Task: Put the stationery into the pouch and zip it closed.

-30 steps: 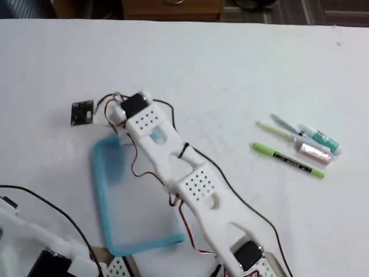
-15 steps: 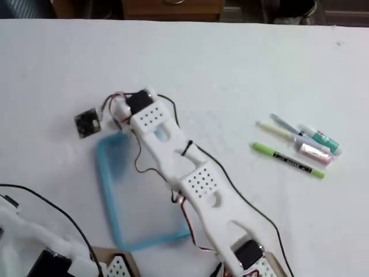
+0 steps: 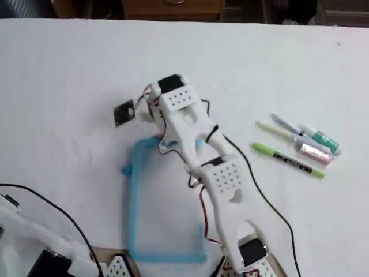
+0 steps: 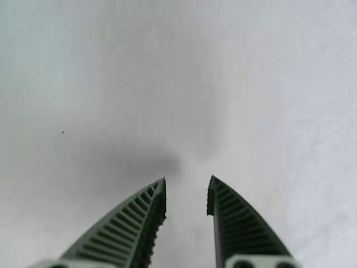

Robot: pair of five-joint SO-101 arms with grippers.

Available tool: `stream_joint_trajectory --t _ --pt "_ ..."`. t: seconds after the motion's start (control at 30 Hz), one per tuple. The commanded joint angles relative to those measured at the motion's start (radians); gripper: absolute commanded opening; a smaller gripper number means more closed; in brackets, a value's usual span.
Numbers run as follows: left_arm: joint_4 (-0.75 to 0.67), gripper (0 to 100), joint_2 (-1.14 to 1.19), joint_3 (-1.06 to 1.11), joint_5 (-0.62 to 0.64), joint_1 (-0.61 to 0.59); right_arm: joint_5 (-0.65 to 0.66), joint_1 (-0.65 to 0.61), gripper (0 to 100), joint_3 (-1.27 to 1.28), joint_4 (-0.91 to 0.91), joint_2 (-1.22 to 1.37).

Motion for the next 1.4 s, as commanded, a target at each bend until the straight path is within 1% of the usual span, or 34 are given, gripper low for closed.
stream_joint_trajectory --t 0.0,0.17,0.4,0.47,0.6,0.73,0.83,0.9,1.0,1.17,1.23,1.3,1.37 --pt "-0.005 14 -0.016 -0.005 -0.009 0.008 0.014 0.019 2.0 0.261 0.028 -0.168" --pt "-0.005 14 -0.016 -0.005 -0.009 0.008 0.057 0.018 2.2 0.423 0.028 -0.364" --pt "-0.005 14 -0.016 -0.005 -0.009 0.007 0.054 0.025 2.6 0.437 0.027 -0.479" --pt "-0.005 14 -0.016 -0.005 -0.009 0.005 0.037 0.021 6.1 0.436 0.027 -0.503" --pt "-0.005 14 -0.016 -0.005 -0.009 0.005 -0.049 0.013 15.3 0.397 -0.008 -0.53" --pt "-0.005 14 -0.016 -0.005 -0.009 0.005 -0.094 0.007 16.2 0.341 -0.084 -0.483" --pt "-0.005 14 -0.016 -0.005 -0.009 0.005 -0.103 0.007 16.6 0.33 -0.134 -0.371" --pt "-0.005 14 -0.016 -0.005 -0.009 0.004 -0.101 0.007 16.6 0.327 -0.128 -0.291" --pt "-0.005 14 -0.016 -0.005 -0.009 0.004 -0.101 0.007 16.6 0.275 -0.068 -0.199" --pt "-0.005 14 -0.016 -0.005 -0.009 0.004 -0.1 0.002 16.7 0.19 0.03 -0.154" --pt "-0.005 14 -0.016 -0.005 -0.009 0.004 -0.1 -0.004 18.1 0.215 0.03 -0.168" --pt "-0.005 14 -0.016 -0.005 -0.009 0.005 -0.101 -0.035 20.7 0.269 0.03 -0.171" --pt "-0.005 14 -0.016 -0.005 -0.009 0.005 -0.103 -0.071 20.6 0.324 0.01 -0.162"
